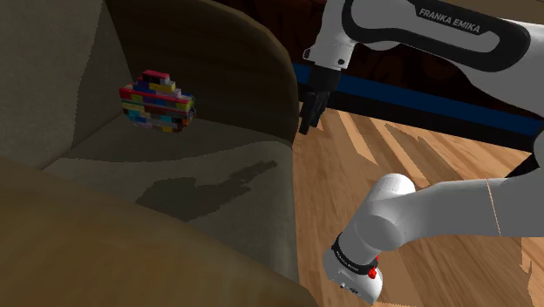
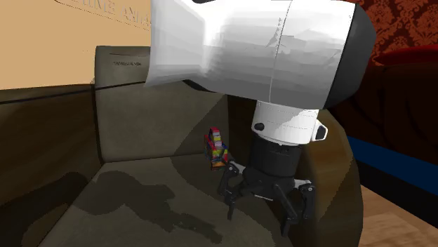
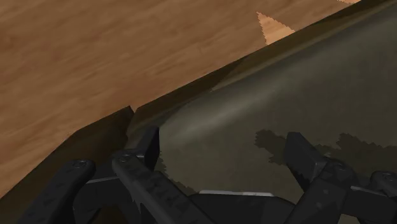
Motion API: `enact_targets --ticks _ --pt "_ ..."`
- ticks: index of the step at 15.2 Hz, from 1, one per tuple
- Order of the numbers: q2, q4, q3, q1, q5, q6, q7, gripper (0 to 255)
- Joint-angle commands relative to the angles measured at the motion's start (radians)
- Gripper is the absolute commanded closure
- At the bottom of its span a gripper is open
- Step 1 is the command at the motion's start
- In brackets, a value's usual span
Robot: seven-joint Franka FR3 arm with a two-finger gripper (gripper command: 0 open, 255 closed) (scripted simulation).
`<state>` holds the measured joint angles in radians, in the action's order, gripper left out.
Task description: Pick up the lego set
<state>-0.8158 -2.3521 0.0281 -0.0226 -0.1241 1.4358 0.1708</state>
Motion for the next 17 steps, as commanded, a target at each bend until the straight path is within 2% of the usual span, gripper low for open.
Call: enact_targets --ticks 1,9,17 --pt "0.000 0.000 0.000 0.000 0.000 0.000 0.000 0" --pt "0.292 0.230 -0.105 0.031 -0.045 0.068 -0.110 0" --pt "0.602 0.542 -0.192 0.054 -0.029 0.069 -0.230 0"
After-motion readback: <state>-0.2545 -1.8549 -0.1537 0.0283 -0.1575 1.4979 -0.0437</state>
